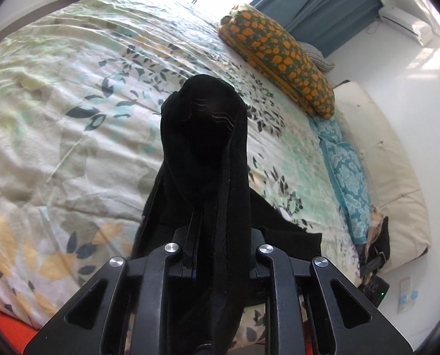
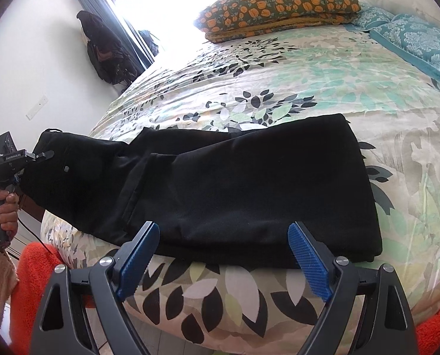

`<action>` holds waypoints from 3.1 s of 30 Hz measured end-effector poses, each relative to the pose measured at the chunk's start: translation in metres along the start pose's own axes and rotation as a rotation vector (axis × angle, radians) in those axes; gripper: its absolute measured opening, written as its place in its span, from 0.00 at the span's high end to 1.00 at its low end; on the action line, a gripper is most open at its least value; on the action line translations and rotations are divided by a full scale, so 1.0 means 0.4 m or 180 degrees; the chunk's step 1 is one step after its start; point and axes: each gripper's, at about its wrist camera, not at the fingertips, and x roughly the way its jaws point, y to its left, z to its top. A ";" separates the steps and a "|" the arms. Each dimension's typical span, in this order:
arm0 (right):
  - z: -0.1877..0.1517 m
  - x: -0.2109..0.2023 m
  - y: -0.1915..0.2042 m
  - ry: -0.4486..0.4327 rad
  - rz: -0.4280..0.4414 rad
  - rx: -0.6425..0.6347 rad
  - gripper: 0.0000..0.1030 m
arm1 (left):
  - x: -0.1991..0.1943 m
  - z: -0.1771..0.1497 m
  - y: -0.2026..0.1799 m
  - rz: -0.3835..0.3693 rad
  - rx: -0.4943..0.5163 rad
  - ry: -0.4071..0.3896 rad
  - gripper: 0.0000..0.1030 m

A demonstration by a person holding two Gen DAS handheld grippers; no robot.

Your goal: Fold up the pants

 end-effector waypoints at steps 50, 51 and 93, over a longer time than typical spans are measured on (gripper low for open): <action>0.267 0.110 0.080 0.0790 0.1499 0.0609 0.82 | 0.058 -0.187 0.077 -0.0115 -0.0607 -0.0260 0.33; 0.274 0.101 0.042 0.0821 0.1446 0.0609 0.82 | 0.068 -0.191 0.073 -0.0116 -0.0603 -0.0222 0.33; 0.032 0.026 -0.173 0.0334 -0.0559 -0.0729 0.73 | 0.371 -0.430 -0.432 0.0535 0.2294 0.0584 0.29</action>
